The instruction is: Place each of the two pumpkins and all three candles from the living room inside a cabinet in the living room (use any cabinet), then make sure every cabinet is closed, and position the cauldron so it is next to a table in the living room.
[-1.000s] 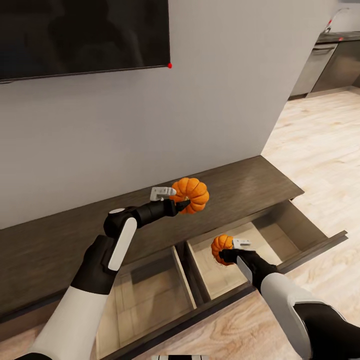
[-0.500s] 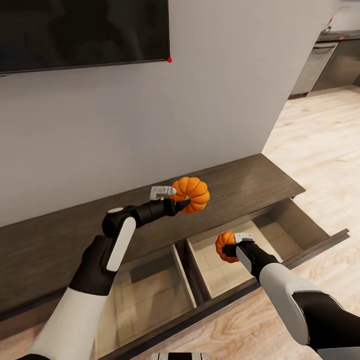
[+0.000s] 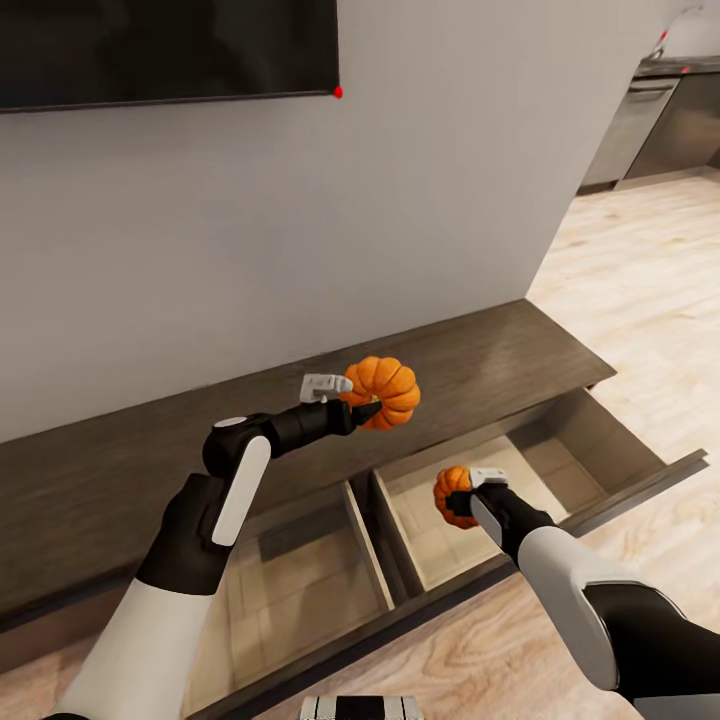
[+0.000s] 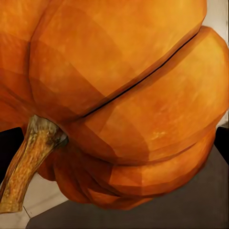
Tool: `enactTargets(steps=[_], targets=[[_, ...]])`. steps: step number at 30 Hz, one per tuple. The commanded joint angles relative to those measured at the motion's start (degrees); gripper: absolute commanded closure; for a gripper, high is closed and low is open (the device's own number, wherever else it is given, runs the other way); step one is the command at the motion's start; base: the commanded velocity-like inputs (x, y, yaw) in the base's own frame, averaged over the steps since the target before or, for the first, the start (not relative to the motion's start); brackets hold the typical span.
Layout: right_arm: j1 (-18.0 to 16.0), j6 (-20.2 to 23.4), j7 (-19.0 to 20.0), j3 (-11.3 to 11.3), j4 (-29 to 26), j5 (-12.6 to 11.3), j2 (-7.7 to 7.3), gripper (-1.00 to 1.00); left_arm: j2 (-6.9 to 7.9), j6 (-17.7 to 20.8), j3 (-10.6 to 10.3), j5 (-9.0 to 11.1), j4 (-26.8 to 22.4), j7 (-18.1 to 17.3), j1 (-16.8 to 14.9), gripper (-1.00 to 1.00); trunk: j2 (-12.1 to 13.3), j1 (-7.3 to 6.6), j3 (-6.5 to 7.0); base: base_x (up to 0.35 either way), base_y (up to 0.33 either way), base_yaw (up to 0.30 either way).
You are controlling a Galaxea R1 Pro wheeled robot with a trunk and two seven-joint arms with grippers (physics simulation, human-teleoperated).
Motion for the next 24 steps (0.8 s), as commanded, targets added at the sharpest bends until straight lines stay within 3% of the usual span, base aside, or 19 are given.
enactTargets(steps=[1, 7, 24], targets=[[0.0, 0.3, -0.9, 0.2, -0.1, -0.5, 0.06, 1.0, -0.03, 0.3, 0.1, 0.0, 0.0, -0.1, 0.0, 1.0, -0.4, 0.21, -0.27, 0.0, 0.0, 0.0], [0.0, 0.4, -1.9, 0.2, -0.2, -0.5, 0.17, 1.0, -0.03, 0.4, 0.1, 0.0, 0.0, 0.0, 0.0, 1.0, -2.8, 1.53, -1.83, 0.0, 0.0, 0.0], [0.0, 0.4, -2.1, 0.1, -0.2, -0.5, 0.15, 1.0, -0.03, 0.4, 0.1, 0.0, 0.0, 0.0, -0.1, 1.0, -2.8, 1.53, -2.65, 0.0, 0.0, 0.009]])
